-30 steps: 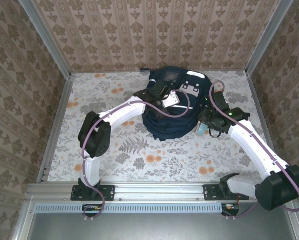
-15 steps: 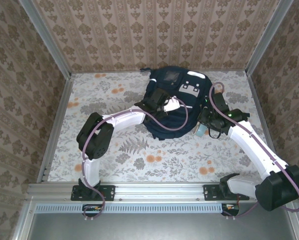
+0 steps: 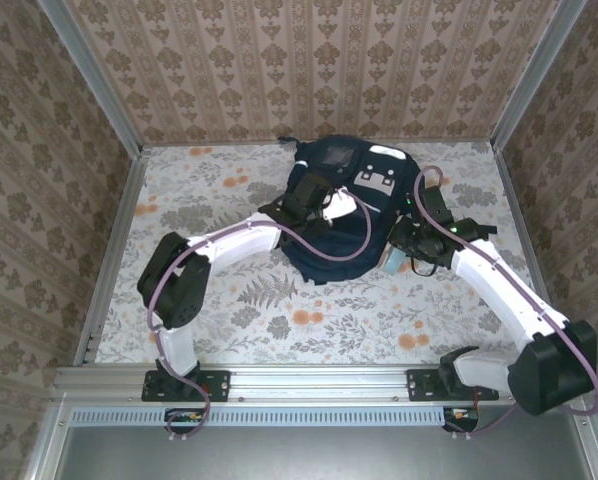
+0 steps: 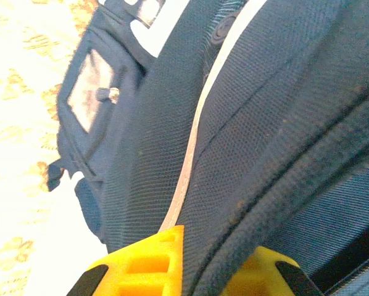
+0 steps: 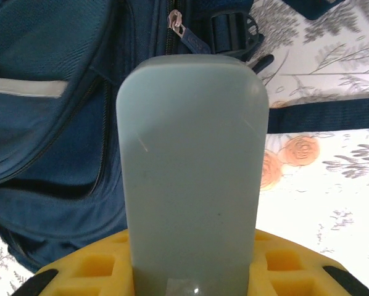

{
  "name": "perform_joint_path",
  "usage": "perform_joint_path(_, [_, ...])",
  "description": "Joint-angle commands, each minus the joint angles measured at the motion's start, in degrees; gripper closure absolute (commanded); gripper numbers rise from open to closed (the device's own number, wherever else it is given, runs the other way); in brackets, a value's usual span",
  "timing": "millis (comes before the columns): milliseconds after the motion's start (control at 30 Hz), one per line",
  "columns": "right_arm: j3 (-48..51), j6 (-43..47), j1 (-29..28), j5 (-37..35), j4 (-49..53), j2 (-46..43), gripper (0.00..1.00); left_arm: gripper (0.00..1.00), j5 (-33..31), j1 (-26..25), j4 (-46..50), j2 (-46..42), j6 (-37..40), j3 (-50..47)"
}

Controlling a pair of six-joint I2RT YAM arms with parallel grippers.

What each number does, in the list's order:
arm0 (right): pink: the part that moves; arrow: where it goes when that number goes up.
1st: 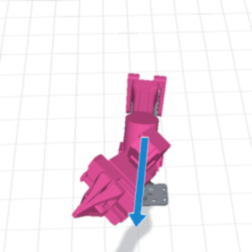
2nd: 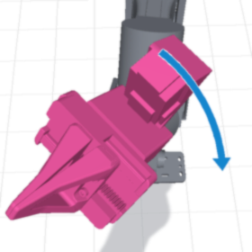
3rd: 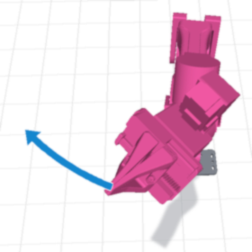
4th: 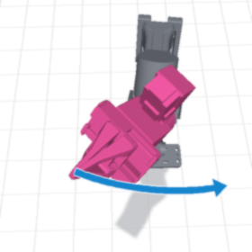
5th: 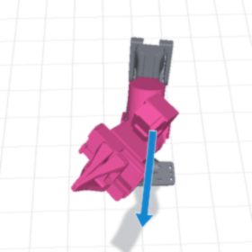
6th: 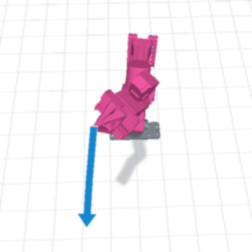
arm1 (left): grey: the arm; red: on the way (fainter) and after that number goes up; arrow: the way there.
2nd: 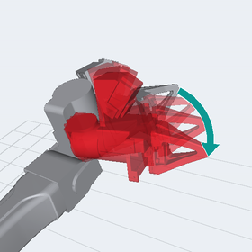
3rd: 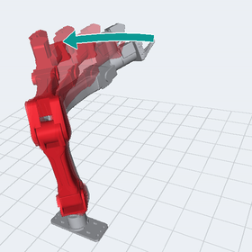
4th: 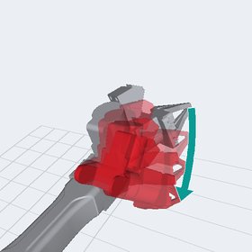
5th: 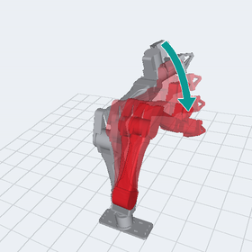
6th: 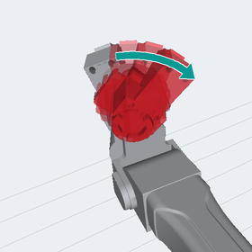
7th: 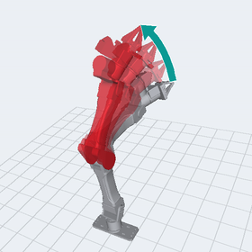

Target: Pack the student bag

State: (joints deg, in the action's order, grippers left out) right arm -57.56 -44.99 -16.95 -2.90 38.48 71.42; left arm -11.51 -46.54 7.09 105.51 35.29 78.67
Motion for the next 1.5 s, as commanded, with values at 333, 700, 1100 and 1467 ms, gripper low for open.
perform_joint_path(333, [-2.2, 4.3, 0.0, 19.2, -22.4, 16.9, 0.75, 0.97, -14.6, -5.5, 19.4, -10.6, -15.6, 2.3])
perform_joint_path(700, [-2.9, 6.5, 1.7, 11.7, -18.0, 12.2, 0.77, 0.97, -5.0, -6.7, 24.8, -8.8, -23.7, 8.9])
perform_joint_path(1100, [11.6, -13.8, 3.1, 16.4, -25.9, -10.2, 0.76, 0.95, -2.1, -6.9, 31.9, 1.2, -27.7, 26.1])
perform_joint_path(1467, [14.5, -28.3, -3.6, 12.1, -39.7, -5.7, 0.76, 0.95, -1.0, -7.4, 34.7, 6.6, -31.6, 34.6])
